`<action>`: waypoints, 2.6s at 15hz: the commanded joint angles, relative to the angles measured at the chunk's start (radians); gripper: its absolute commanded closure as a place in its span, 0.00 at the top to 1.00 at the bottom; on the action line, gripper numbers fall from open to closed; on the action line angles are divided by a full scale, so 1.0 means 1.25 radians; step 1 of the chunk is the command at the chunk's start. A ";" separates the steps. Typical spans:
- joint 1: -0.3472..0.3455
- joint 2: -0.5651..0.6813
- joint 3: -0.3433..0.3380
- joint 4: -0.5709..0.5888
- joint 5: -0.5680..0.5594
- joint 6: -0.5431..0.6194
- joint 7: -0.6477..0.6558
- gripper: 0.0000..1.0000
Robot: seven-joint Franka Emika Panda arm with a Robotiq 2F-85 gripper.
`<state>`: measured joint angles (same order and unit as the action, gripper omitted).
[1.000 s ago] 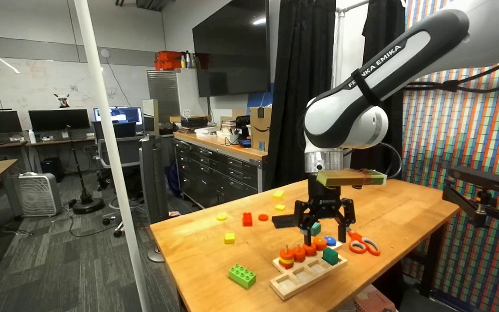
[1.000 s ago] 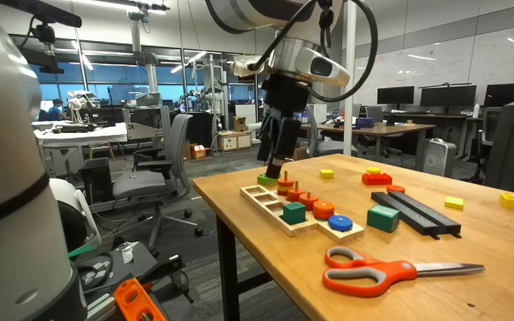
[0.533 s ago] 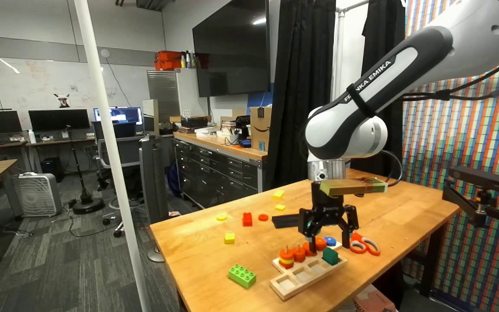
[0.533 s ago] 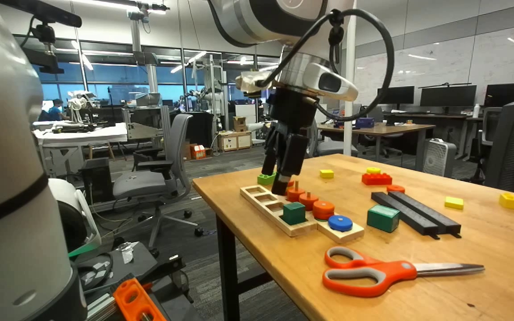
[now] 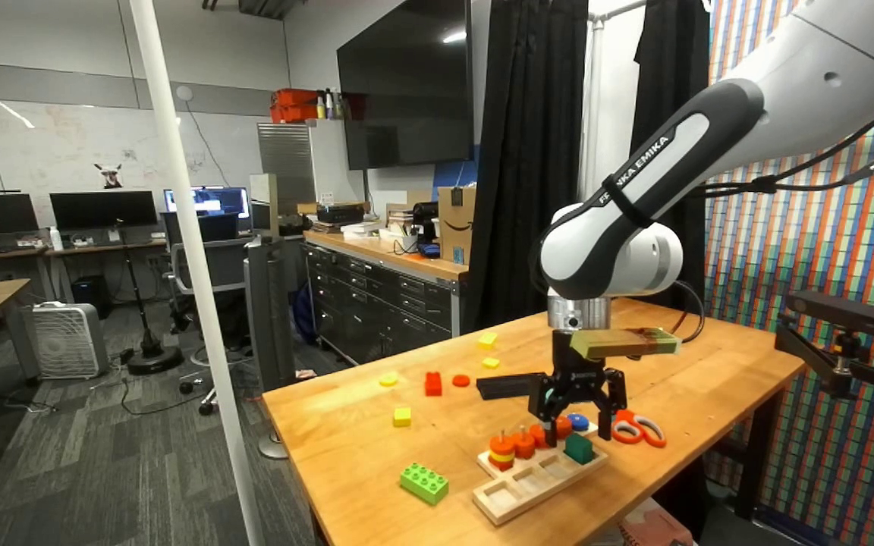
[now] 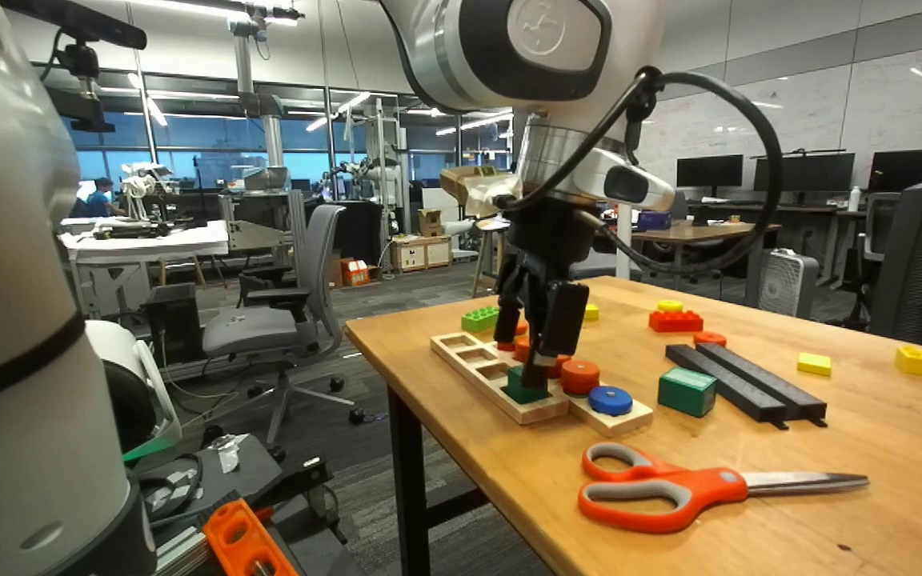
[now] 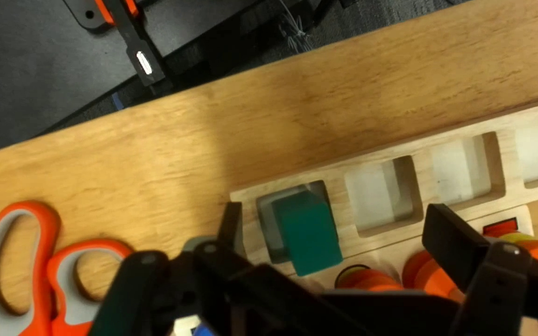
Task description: Move the green block on the wooden pallet to the right
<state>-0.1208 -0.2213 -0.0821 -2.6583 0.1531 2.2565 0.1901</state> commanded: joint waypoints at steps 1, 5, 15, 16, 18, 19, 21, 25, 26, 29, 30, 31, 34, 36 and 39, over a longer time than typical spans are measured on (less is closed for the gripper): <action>-0.005 0.010 -0.013 -0.012 -0.011 0.051 -0.039 1.00; -0.002 0.020 -0.013 -0.013 -0.015 0.073 -0.049 1.00; -0.002 0.024 -0.013 -0.018 -0.021 0.098 -0.066 0.50; -0.002 0.024 -0.013 -0.018 -0.022 0.099 -0.067 0.43; -0.002 0.024 -0.013 -0.018 -0.025 0.101 -0.068 0.28; -0.002 0.024 -0.013 -0.018 -0.026 0.103 -0.068 0.21; -0.001 0.023 -0.013 -0.017 -0.024 0.105 -0.071 0.12; 0.008 0.000 -0.012 -0.016 0.009 0.086 -0.069 0.16; 0.012 -0.014 -0.010 -0.015 0.018 0.074 -0.065 0.16; 0.021 -0.046 0.001 -0.014 0.020 0.058 -0.045 0.16; 0.024 -0.058 0.004 -0.013 0.024 0.054 -0.038 0.16; 0.025 -0.068 0.008 -0.014 0.024 0.052 -0.030 0.16; 0.018 -0.116 0.012 -0.020 0.020 0.040 0.004 0.15; -0.001 -0.158 0.012 -0.030 0.013 0.049 0.059 0.15; -0.044 -0.204 0.011 -0.033 0.002 0.064 0.143 0.15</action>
<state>-0.1239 -0.3850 -0.0743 -2.6751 0.1673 2.3262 0.2752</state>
